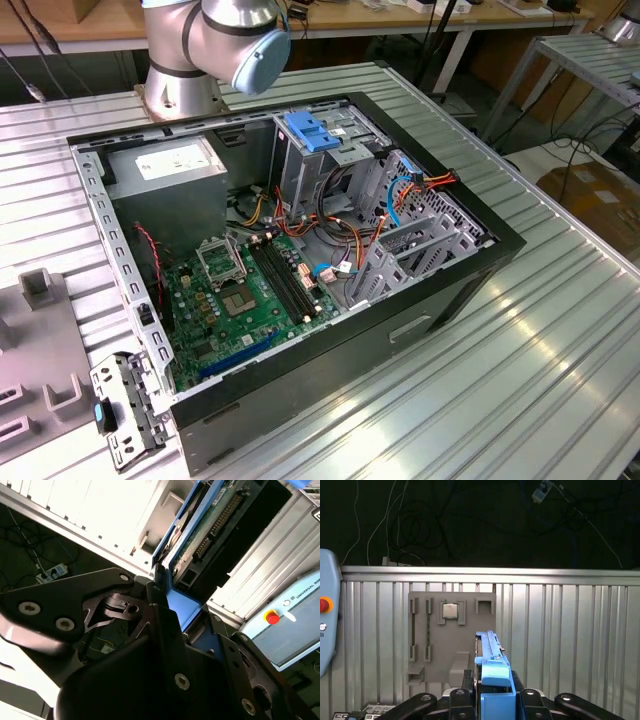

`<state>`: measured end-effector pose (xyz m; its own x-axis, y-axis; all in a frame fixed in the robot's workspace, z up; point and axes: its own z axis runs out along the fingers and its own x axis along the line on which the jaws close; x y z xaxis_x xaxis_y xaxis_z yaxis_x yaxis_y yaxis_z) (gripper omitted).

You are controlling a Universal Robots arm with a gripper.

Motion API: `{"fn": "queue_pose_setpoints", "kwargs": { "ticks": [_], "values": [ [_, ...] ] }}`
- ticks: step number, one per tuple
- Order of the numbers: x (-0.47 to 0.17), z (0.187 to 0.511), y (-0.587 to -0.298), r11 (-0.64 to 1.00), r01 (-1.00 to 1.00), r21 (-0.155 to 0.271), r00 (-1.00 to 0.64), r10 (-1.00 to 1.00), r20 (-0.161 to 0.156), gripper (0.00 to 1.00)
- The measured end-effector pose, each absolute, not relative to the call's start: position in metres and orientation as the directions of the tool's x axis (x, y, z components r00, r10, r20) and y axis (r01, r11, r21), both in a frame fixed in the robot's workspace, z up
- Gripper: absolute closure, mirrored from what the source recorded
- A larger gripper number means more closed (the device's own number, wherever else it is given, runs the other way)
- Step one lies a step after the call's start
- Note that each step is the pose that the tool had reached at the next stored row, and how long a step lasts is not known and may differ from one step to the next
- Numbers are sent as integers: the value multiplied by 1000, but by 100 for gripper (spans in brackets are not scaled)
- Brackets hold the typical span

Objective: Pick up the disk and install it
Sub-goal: 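Pick up the disk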

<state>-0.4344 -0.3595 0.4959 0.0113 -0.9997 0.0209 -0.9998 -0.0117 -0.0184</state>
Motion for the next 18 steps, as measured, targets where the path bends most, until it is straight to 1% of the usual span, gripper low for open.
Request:
{"fn": "queue_pose_setpoints", "kwargs": {
  "ticks": [1, 18],
  "values": [
    [-422, 496, -360, -12, -1000, -18, 11, -1000, 21, 63],
    [-398, 496, -360, -12, -1000, -18, 11, -1000, 21, 63]
  ]
}}
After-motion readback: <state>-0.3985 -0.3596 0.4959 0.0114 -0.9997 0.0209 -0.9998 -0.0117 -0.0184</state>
